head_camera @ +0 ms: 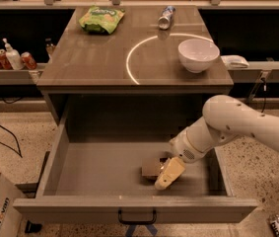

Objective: Pick orange can from top drawer and place on counter

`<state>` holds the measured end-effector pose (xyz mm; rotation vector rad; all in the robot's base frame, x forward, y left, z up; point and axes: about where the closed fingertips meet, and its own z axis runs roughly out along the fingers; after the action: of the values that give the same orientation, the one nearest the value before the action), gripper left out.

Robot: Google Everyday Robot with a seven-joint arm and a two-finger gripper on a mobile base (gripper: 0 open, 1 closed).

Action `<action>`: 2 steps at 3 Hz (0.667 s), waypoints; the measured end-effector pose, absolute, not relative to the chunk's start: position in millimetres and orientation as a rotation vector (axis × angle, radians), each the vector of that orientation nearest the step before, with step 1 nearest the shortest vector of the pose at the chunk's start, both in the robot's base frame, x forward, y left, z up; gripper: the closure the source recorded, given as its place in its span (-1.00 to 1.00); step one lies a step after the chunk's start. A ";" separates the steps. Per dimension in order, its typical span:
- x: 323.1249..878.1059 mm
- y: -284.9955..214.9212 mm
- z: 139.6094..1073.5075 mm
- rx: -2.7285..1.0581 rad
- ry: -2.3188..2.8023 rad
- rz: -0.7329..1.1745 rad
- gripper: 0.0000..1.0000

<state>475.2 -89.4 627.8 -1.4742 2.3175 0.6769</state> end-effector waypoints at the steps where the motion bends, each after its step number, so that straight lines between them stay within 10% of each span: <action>1: 466.8 -84.5 609.2 -1.459 2.346 0.733 -0.46; 2: 464.3 -85.3 607.2 -1.444 2.350 0.747 0.01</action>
Offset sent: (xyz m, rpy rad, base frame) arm -0.0127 0.0007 -0.0218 0.0329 0.0605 -0.0314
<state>464.3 -85.3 607.2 -1.4435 2.3503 0.7467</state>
